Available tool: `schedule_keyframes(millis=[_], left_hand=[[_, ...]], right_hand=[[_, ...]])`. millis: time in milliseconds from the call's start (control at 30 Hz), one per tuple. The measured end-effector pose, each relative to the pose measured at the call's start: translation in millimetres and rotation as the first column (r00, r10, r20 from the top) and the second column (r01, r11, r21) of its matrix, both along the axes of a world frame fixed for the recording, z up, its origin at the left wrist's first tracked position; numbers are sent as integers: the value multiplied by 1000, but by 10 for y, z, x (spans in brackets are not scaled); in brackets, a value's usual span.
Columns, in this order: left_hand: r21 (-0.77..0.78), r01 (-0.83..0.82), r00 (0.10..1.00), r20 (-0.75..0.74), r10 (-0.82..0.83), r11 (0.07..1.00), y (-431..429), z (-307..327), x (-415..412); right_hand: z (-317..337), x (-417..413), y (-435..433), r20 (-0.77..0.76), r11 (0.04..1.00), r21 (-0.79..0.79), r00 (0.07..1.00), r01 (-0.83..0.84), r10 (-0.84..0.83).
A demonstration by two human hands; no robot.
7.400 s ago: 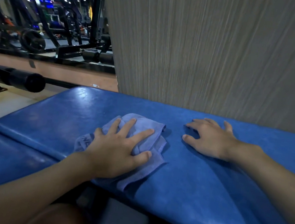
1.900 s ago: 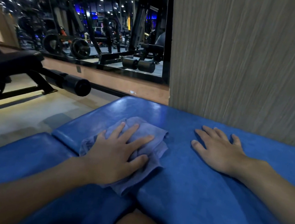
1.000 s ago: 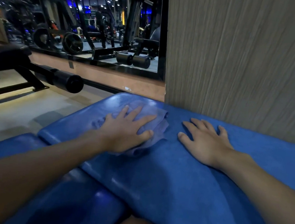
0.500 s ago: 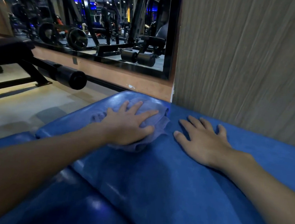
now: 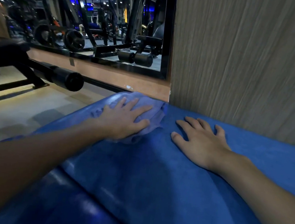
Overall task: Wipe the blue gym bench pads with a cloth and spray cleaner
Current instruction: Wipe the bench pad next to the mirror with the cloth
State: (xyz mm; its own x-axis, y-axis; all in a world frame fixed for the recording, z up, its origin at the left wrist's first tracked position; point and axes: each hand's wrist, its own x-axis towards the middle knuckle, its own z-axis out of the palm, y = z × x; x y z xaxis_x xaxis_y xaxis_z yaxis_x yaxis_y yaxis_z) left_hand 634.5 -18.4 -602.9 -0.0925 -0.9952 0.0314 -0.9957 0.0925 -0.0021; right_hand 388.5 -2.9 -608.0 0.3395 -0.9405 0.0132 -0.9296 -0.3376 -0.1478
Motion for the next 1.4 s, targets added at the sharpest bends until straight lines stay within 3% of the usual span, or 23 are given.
schedule_keyframes(millis=[167,300,433,700,833,1267,1400], left_hand=[[7,-11,999,43,11,1000,894,2,373],[39,-21,998,56,18,999,1137,4,448],[48,-42,999,13,42,998,732,16,398],[22,-93,995,-32,94,995,-669,33,274],[43,-107,991,-75,110,993,-946,62,271],[-7,-107,994,1,107,994,821,-56,1010],[-2,-134,991,-31,134,991,1001,-79,1044]], right_hand=[[33,-13,65,4,1000,18,1000,0,0],[62,9,81,-40,999,51,999,0,2],[217,98,-30,-126,1000,23,992,7,-4],[-17,351,-143,-54,999,25,998,-26,28],[-22,335,-152,-31,1000,12,999,-27,27],[13,301,-76,-33,999,42,999,-30,31],[-12,317,-93,-48,999,40,999,-23,25]])
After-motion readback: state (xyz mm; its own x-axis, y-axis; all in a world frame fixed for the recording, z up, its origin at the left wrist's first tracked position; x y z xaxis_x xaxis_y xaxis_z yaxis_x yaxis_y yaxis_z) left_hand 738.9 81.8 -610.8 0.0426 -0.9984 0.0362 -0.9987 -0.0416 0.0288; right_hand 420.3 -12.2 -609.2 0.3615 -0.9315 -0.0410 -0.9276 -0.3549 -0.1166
